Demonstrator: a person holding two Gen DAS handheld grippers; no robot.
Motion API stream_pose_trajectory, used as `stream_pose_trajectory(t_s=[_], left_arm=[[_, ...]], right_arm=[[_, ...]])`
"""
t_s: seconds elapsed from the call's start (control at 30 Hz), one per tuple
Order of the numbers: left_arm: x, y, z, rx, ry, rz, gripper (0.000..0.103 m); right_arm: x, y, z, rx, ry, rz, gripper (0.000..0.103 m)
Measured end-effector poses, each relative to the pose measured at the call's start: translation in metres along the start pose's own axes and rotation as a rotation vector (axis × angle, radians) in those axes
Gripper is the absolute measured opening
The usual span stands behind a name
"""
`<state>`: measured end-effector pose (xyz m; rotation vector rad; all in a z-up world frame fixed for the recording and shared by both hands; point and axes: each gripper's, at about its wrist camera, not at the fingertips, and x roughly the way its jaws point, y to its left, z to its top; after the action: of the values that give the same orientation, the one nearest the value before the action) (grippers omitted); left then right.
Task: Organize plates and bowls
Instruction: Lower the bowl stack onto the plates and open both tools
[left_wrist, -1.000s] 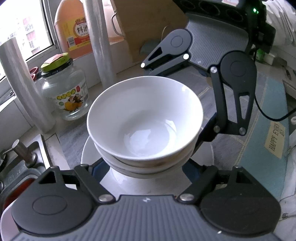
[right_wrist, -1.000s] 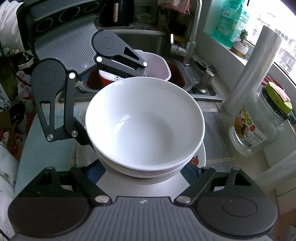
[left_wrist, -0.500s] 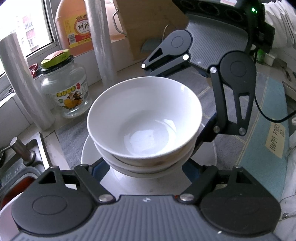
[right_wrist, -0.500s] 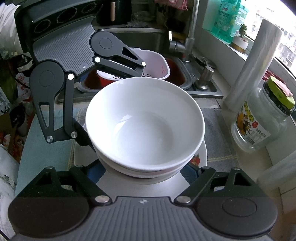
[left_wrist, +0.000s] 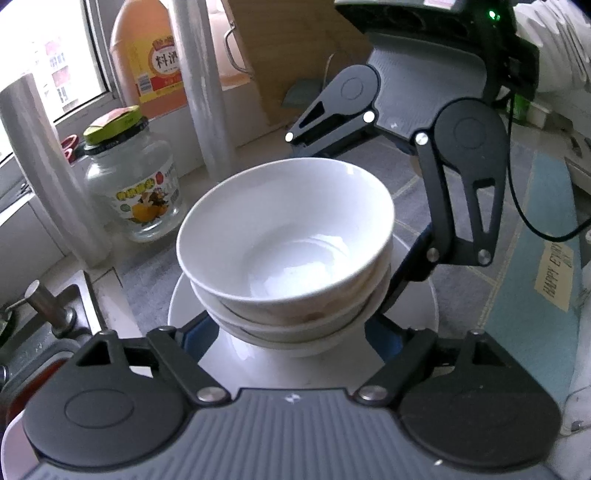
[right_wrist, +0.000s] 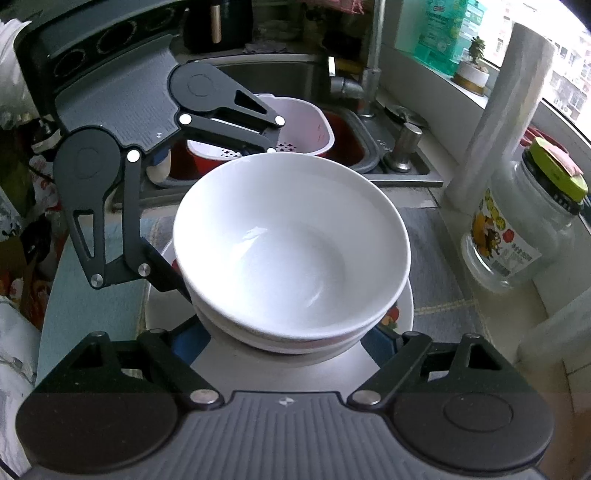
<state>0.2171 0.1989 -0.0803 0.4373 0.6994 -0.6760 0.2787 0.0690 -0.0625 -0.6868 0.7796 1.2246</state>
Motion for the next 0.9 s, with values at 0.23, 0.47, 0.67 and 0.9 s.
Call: stream_pose_trajectory(t_s=[0.23,0.47,0.67,0.9], left_arm=[[-0.004,-0.003,-0.001,0.000,-0.030,0.040,0.099],[-0.021,-0.020,-0.007,-0.057,-0.100,0.165,0.102],[-0.042,-0.055,-0.015,-0.195,-0.173,0.252,0.102],[-0.067,-0.093,-0.010,-0.526,-0.162,0.424,0.102]], right_arm=[[-0.003,0.006,0.001,-0.005,-0.019,-0.030,0.103],[-0.020,0.012,-0.010,0.062,-0.047,-0.083,0.103],[-0.046,0.025,-0.029,0.262,-0.065,-0.195,0.103],[-0.066,0.060,-0.059,0.591,-0.053,-0.349,0.103]])
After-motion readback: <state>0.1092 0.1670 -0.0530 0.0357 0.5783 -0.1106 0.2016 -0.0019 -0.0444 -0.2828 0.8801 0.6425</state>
